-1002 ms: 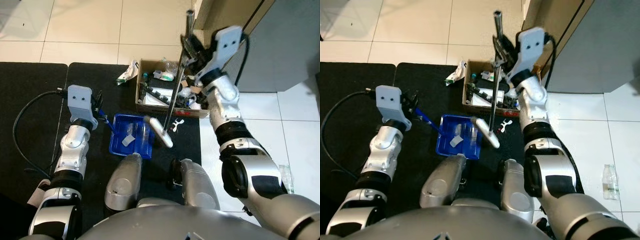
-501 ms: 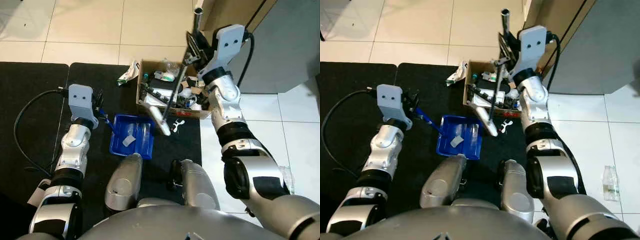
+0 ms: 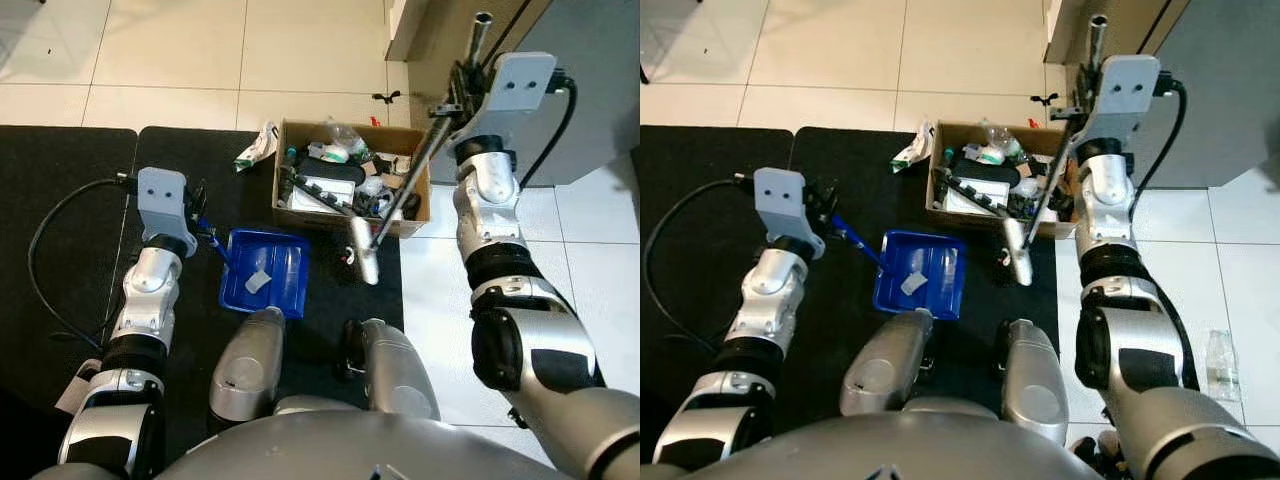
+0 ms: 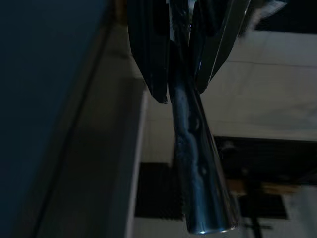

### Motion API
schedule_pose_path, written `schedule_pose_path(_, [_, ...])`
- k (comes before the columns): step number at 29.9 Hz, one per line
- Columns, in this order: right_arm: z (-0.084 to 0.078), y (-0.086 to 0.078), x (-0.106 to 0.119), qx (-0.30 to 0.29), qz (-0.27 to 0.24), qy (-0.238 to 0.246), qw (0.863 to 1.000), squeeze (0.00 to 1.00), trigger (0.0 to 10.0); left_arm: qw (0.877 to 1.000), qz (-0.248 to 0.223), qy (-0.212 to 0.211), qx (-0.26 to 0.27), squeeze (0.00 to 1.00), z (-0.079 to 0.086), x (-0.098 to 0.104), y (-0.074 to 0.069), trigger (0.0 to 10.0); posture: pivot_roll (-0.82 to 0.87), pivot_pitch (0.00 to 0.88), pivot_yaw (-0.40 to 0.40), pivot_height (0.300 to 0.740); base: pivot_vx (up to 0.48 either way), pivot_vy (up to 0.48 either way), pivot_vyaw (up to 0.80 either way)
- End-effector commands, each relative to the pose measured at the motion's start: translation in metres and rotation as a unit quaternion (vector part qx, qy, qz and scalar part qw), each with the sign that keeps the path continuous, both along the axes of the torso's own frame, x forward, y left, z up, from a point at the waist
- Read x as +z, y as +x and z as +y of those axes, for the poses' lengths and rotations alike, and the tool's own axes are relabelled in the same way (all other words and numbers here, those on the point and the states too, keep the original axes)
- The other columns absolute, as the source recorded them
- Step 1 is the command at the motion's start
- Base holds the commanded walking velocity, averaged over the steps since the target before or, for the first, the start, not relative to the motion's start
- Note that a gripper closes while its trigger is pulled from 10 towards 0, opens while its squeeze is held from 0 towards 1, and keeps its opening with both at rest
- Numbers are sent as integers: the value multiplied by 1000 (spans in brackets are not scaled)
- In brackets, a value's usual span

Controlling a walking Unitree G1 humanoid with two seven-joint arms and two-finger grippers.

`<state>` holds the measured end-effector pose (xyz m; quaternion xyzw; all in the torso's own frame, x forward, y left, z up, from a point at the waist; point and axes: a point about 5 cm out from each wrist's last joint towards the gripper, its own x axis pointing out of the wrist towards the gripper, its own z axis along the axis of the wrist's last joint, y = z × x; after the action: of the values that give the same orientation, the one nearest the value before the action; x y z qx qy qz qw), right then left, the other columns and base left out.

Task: Sweep floor

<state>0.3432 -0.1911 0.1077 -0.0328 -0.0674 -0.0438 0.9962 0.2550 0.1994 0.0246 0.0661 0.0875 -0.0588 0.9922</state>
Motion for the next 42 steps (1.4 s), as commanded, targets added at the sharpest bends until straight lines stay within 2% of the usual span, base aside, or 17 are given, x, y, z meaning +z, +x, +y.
schedule_pose_path(1, [-1,0,1,-10,-3,-9,1000,0,10000,998,55,2,-11,0,-6,-21,-13,10000,283,54,-9,740,0,0,0])
schedule_pose_path(5, [-4,-3,-12,-57,28,-47,997,0,10000,999,54,3,-9,0,-4,-20,-13,10000,295,56,-10,740,0,0,0])
schedule_pose_path(7, [-14,-5,-14,-104,35,-68,992,0,10000,999,53,4,-7,0,-2,-20,-14,10000,295,56,-10,740,0,0,0])
schedule_pose_path(10, [-20,-6,-15,-124,40,-82,988,0,10000,999,53,5,-6,0,-2,-20,-14,10000,301,57,-10,740,0,0,0])
schedule_pose_path(11, [-27,-7,-19,-143,55,-105,983,0,10000,998,55,5,-6,0,-1,-21,-16,10000,294,60,-7,740,0,0,0])
schedule_pose_path(13, [-26,-8,-23,-142,66,-115,981,0,10000,998,56,5,-7,0,-2,-21,-16,10000,293,61,-6,740,0,0,0])
schedule_pose_path(16, [-16,-9,-30,-128,71,-97,985,0,10000,998,56,5,-9,0,-3,-21,-16,10000,300,63,-5,740,0,0,0])
schedule_pose_path(18, [-8,-12,-37,-130,77,-42,988,0,10000,998,55,5,-9,0,-3,-20,-15,10000,304,64,-4,740,0,0,0])
schedule_pose_path(20, [-5,-13,-39,-134,78,-29,987,0,10000,998,54,5,-9,0,-3,-20,-14,10000,304,64,-4,740,0,0,0])
schedule_pose_path(22, [-3,-16,-47,-157,93,29,983,0,10000,999,53,6,-9,0,-2,-19,-15,10000,318,67,-4,740,0,0,0])
schedule_pose_path(25, [7,-21,-59,-156,119,101,975,0,10000,999,52,9,-3,0,3,-19,-19,10000,318,67,-4,740,0,0,0])
schedule_pose_path(31, [15,-24,-67,-143,134,137,971,0,10000,999,54,11,0,0,5,-20,-21,10000,318,67,-4,740,0,0,0])
schedule_pose_path(33, [19,-25,-70,-131,140,165,967,0,10000,998,54,11,0,0,5,-20,-21,10000,335,70,-7,740,0,0,0])
schedule_pose_path(38, [10,-20,-63,-131,116,204,963,0,10000,999,54,7,-2,0,0,-20,-19,10000,319,59,-11,740,0,0,0])
schedule_pose_path(39, [7,-20,-60,-131,109,206,964,0,10000,999,54,7,-3,0,0,-20,-18,10000,319,59,-11,740,0,0,0])
schedule_pose_path(41, [1,-18,-57,-131,101,178,970,0,10000,999,54,6,-4,0,-1,-21,-18,10000,315,57,-15,740,0,0,0])
schedule_pose_path(42, [-3,-19,-55,-127,101,148,976,0,10000,999,53,5,-4,0,-2,-21,-17,10000,315,57,-15,740,0,0,0])
